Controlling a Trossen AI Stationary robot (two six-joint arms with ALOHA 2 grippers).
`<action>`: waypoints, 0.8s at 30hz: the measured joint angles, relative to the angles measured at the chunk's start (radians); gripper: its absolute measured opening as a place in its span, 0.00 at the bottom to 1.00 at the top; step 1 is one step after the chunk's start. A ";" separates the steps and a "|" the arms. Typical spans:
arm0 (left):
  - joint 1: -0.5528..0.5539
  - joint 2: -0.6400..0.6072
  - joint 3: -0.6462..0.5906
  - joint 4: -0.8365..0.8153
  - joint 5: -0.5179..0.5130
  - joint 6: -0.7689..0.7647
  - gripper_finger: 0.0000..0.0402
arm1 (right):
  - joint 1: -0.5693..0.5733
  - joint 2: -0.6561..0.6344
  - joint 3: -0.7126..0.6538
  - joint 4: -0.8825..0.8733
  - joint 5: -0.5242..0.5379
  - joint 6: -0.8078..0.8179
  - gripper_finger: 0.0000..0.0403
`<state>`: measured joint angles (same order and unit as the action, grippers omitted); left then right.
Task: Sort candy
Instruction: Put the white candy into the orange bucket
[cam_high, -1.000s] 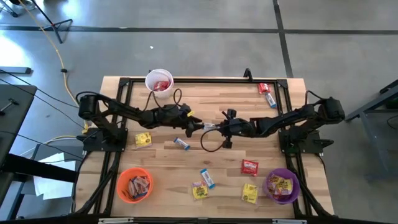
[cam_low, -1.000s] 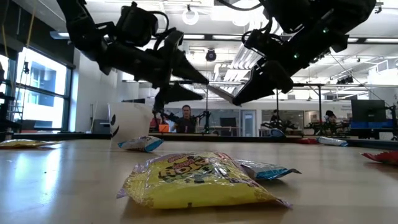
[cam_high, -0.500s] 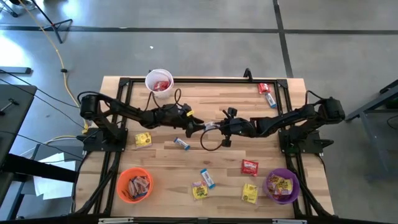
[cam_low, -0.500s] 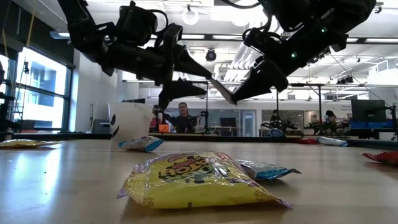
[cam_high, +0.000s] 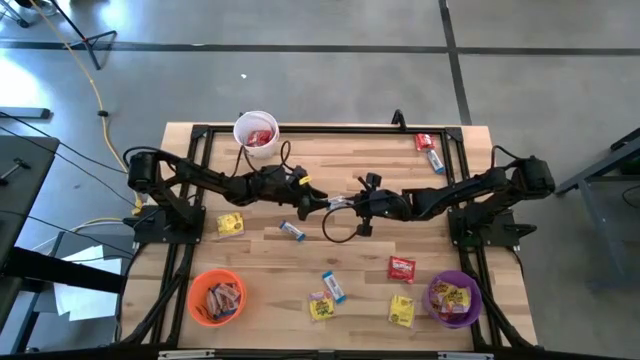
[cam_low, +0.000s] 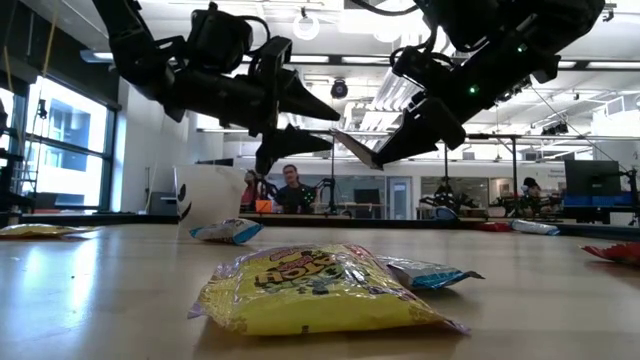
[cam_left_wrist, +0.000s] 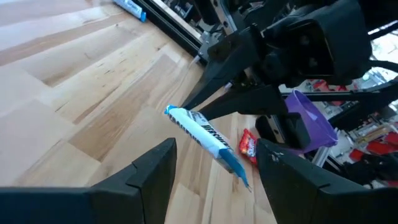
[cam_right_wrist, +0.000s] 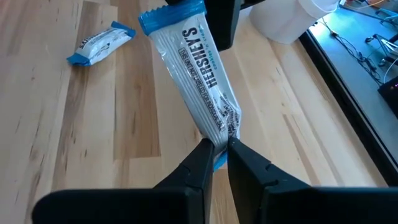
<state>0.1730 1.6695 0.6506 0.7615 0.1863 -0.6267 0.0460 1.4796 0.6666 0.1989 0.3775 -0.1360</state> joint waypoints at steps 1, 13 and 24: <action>0.005 0.000 0.000 -0.001 0.008 -0.010 0.51 | 0.000 0.000 0.000 0.000 0.000 0.000 0.10; 0.010 -0.001 0.009 -0.001 0.016 -0.053 0.51 | 0.000 0.000 0.000 0.059 0.035 -0.002 0.10; 0.003 -0.001 0.021 -0.177 0.049 0.172 0.48 | 0.000 0.000 0.001 0.029 -0.037 0.025 0.10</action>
<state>0.1756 1.6684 0.6712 0.5841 0.2356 -0.4546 0.0456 1.4796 0.6674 0.2278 0.3408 -0.1108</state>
